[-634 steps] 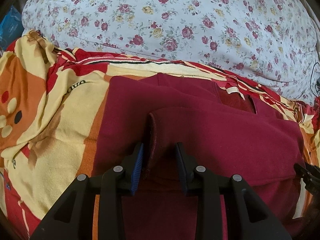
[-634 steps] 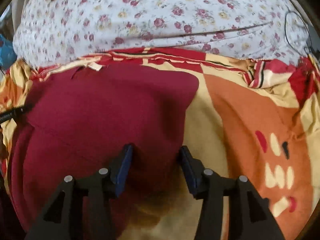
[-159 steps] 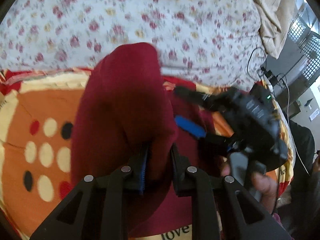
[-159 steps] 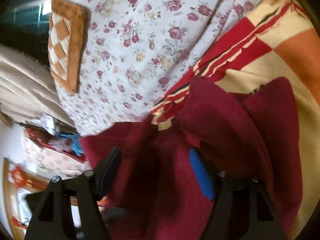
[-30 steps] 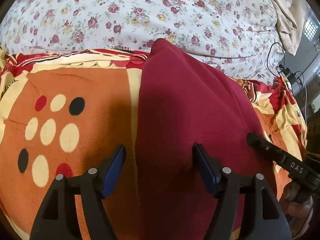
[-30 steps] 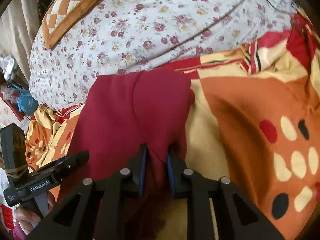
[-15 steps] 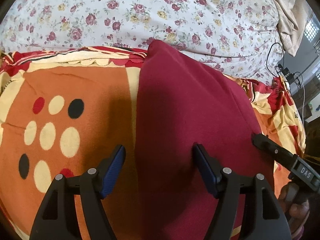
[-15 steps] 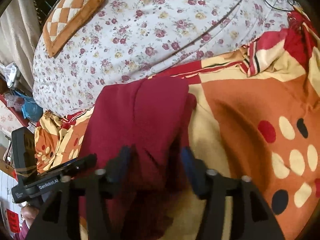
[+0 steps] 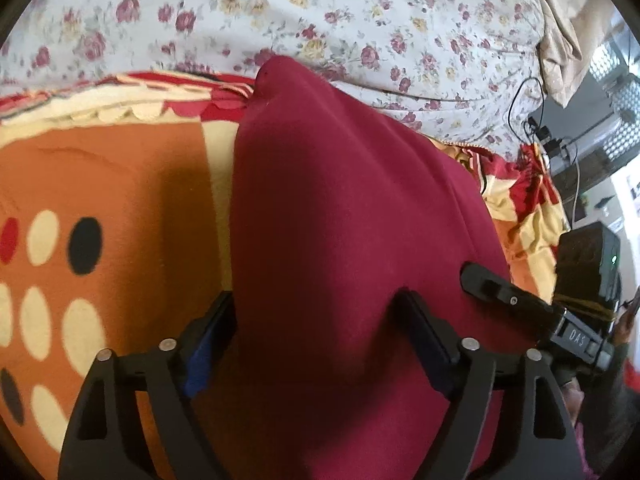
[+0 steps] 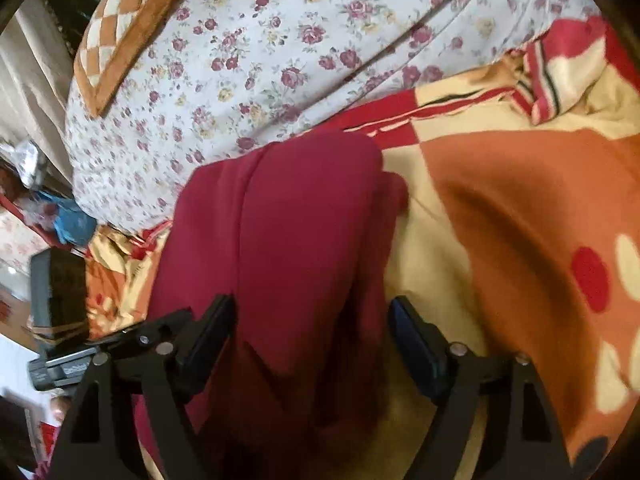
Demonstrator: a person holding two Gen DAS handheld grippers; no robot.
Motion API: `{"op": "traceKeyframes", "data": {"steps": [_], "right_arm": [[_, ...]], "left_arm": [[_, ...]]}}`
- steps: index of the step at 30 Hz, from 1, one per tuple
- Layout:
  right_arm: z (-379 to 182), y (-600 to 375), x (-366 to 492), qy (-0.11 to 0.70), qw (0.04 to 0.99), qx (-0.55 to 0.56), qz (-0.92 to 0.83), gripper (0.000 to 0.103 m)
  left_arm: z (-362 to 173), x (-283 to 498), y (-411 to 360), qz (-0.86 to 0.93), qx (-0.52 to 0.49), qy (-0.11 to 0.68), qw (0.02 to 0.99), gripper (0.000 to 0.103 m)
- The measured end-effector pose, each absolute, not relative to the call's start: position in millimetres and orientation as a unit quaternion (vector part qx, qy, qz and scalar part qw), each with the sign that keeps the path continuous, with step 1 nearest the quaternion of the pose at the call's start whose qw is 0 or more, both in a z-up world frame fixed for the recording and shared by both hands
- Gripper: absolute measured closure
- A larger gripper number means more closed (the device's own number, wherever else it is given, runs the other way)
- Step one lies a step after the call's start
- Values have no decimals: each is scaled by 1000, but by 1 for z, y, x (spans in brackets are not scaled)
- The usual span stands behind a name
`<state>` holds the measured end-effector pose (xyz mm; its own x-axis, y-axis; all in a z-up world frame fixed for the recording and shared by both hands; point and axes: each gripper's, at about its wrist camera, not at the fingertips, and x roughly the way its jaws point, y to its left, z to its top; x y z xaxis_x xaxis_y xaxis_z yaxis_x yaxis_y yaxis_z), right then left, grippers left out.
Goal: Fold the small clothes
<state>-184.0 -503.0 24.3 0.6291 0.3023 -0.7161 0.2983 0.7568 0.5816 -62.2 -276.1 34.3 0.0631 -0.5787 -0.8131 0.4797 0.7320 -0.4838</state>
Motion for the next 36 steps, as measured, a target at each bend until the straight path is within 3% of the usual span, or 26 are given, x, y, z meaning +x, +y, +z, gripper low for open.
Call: {"op": "traceKeyframes", "data": {"steps": [2,4,6,7,9,16,20,25,36], "right_arm": [[23,-501,-181,424,834,352,11,23],[24,-498,-178,418,835,358,18,37],[31,-493,-177,418,839,349,16,52],[36,-490,-178,419,842,341,16,54],[50,-486,-180,410,845,342,28,60],[84,-436,-182,419,842,327,90,60],[71,-398,-174,441,831,321,112,58],[55,-362,-176,477,848,222,66,47],[88,-346,-216,481,870,107,11,42]], "left_arm": [[34,-63,-277,-366,-38,578,728,28],[40,-68,-280,-378,-26,567,731,46],[48,-74,-278,-373,-13,558,741,57],[53,-75,-276,-372,-11,555,744,65],[64,-78,-267,-375,-18,555,743,68],[101,-106,-201,-344,-21,549,761,68],[88,-109,-164,-298,-17,562,771,67],[61,-110,-142,-266,-56,575,772,49],[93,-141,-135,-208,2,500,840,47]]}}
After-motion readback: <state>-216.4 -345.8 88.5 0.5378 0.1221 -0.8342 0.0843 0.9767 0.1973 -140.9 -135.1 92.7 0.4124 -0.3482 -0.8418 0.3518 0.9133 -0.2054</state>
